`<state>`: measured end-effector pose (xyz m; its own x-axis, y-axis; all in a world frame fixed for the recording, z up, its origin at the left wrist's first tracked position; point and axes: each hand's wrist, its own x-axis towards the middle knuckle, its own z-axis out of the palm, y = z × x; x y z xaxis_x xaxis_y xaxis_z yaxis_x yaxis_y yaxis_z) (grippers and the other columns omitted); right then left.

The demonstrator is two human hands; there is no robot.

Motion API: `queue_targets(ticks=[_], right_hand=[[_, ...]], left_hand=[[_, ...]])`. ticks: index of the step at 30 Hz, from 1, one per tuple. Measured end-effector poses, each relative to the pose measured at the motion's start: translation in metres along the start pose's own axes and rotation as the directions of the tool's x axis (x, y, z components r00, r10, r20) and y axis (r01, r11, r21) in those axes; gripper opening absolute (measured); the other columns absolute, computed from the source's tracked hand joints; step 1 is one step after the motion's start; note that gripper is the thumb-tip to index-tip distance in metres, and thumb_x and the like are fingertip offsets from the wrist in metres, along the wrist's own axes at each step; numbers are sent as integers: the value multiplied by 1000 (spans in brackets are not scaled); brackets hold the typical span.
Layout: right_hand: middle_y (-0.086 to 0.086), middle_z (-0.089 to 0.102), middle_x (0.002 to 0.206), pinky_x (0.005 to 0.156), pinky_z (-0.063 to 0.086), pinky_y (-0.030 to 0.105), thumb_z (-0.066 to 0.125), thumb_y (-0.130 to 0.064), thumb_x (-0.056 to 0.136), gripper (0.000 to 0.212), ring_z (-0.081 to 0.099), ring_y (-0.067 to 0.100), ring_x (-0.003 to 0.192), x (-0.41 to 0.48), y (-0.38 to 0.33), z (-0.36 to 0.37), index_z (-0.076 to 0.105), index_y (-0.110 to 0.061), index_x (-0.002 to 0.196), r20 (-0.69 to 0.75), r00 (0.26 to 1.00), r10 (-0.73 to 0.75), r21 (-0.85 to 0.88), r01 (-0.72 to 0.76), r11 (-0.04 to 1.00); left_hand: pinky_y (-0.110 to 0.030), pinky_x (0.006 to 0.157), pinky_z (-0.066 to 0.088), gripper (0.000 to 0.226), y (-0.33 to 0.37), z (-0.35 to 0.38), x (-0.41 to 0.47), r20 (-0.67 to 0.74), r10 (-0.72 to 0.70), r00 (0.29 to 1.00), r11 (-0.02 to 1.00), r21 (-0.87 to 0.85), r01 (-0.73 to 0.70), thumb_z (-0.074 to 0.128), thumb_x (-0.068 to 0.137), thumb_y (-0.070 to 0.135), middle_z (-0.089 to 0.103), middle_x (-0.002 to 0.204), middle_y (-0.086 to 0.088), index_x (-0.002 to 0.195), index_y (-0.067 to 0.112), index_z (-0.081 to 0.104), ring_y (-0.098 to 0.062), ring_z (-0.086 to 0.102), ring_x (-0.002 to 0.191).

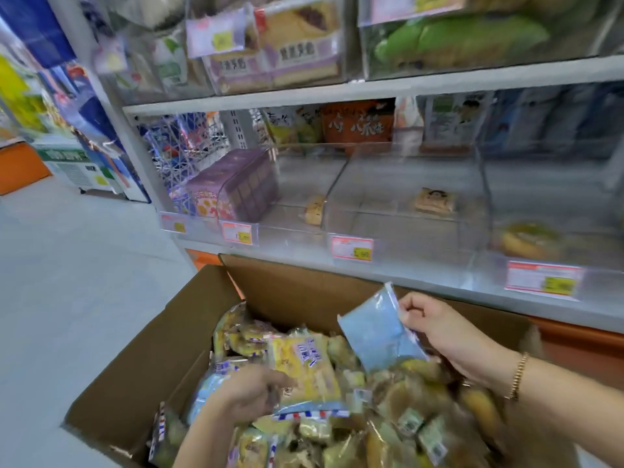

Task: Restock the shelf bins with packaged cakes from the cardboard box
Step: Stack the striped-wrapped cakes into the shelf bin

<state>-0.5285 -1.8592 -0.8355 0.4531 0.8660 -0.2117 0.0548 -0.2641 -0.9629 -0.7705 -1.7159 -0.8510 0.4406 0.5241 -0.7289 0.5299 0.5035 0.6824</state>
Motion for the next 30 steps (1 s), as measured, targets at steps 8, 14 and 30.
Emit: queue_targets(ticks=[8,14,30], right_hand=[[-24,45,141,117,10,21,42,-39,95,3,16,3,143,-87,16,-30,42,-40,98,366,828,-425,-603,559,569],[-11,40,144,102,42,55,74,-21,76,35,32,28,141,-121,9,-81,48,-35,93,577,618,-534,-699,712,70],[3,65,122,98,45,31,53,-12,96,19,58,21,107,-210,-54,-181,68,-14,85,657,348,-669,-703,603,-377]], left_hand=[[-22,25,38,14,1,118,-74,97,68,993,906,-423,-21,53,87,-9,66,55,-8,76,-2,54,-14,62,39],[-27,44,54,21,17,156,-107,245,203,948,876,-478,-64,49,84,-16,72,81,-23,92,-10,67,-24,71,58],[-41,78,58,63,52,258,-139,410,499,763,864,-301,-403,72,58,-4,67,110,-26,120,-2,57,-35,68,95]])
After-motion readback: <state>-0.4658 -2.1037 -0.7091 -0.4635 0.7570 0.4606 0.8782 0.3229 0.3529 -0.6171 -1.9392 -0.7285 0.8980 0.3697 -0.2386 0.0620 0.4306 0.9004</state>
